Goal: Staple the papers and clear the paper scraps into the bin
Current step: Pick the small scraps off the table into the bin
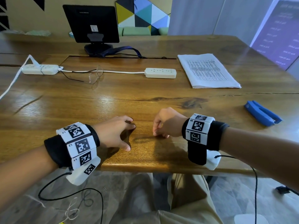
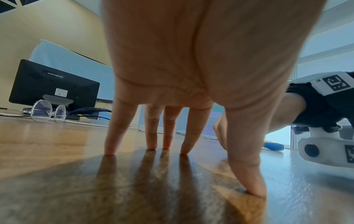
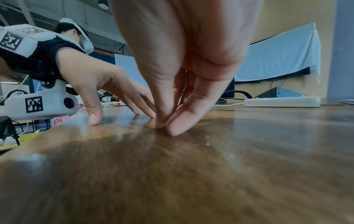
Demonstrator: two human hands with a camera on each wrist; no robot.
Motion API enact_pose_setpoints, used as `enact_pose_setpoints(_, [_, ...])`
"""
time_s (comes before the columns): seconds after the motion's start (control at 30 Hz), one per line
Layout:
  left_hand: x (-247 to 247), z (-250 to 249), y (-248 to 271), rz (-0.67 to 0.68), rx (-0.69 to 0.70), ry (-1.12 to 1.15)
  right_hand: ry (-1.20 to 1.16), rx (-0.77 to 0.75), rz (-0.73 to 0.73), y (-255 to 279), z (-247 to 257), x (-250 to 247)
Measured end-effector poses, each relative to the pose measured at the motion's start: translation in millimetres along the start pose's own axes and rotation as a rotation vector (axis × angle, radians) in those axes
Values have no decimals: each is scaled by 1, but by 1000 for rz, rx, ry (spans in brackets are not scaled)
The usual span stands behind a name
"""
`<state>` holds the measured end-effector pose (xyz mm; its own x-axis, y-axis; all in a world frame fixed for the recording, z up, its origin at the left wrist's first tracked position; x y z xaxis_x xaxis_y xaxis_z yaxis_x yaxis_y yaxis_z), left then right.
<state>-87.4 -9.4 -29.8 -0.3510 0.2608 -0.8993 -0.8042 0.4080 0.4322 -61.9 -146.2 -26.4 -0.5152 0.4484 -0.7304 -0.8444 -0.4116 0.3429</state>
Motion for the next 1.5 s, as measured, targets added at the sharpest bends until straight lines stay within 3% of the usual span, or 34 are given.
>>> enact_pose_setpoints(0.43, [-2,0,-2,6,0,-8,-27,142,122,2,-3,9])
enact_pose_setpoints(0.53, [-15,-5,-6,-87,2,30,-176,217,125,2,-11,3])
enact_pose_setpoints(0.67, [-31,-16,-17,-207,15,164,-349,197,33,7,-25,-7])
enact_pose_setpoints(1.07, [-38,-45,-52,-172,112,261,-433,122,37,20,-46,-12])
enact_pose_setpoints(1.3, [-42,-51,-57,-149,185,204,-457,103,33,18,-51,-14])
enact_pose_setpoints(1.5, [-41,-52,-57,-197,165,168,-474,89,24,19,-54,-14])
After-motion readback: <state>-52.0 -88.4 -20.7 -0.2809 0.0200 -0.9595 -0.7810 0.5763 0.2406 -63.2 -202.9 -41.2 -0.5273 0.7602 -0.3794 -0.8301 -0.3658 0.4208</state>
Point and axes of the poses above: each hand's wrist, its own y-axis away from the middle knuckle, its own x-axis out of the palm, z = x × y, the point moved 7 cm from there along -y, towards the middle knuckle, and after that the axes turned 11 degrees about -y, right-handed, at the moved point
